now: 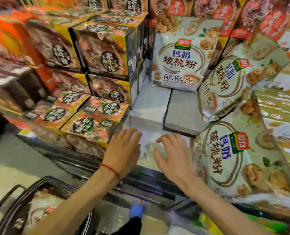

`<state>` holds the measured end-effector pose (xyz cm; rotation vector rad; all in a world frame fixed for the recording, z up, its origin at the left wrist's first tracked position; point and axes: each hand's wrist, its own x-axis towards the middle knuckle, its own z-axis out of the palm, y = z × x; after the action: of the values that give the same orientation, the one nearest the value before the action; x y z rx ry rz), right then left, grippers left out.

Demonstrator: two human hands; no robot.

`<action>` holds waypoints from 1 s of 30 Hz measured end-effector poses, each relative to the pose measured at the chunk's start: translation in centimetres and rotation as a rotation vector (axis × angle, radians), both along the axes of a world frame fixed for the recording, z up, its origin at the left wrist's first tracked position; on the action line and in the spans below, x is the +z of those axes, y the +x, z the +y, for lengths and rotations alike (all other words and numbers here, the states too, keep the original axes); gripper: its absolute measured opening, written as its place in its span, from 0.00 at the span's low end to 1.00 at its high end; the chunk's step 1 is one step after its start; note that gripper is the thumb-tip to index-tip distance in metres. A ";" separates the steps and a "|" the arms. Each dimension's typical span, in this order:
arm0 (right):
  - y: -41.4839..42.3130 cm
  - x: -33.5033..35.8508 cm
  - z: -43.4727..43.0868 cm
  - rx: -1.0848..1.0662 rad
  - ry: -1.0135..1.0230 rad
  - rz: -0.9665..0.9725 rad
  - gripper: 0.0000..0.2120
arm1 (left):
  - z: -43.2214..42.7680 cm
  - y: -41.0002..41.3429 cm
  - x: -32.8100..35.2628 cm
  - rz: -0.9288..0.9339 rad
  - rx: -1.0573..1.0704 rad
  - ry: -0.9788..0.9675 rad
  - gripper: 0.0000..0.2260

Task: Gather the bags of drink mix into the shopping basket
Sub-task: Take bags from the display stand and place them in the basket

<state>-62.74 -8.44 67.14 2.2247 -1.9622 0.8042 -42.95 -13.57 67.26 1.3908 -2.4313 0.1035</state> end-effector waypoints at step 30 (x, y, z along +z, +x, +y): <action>39.7 -10.3 22.5 0.169 0.414 -0.133 0.15 | 28.3 42.3 -8.1 -0.217 0.338 0.499 0.19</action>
<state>-23.07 14.04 56.83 2.6594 -2.1931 0.6198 -0.60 14.74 59.12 2.0987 -2.4699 -0.3092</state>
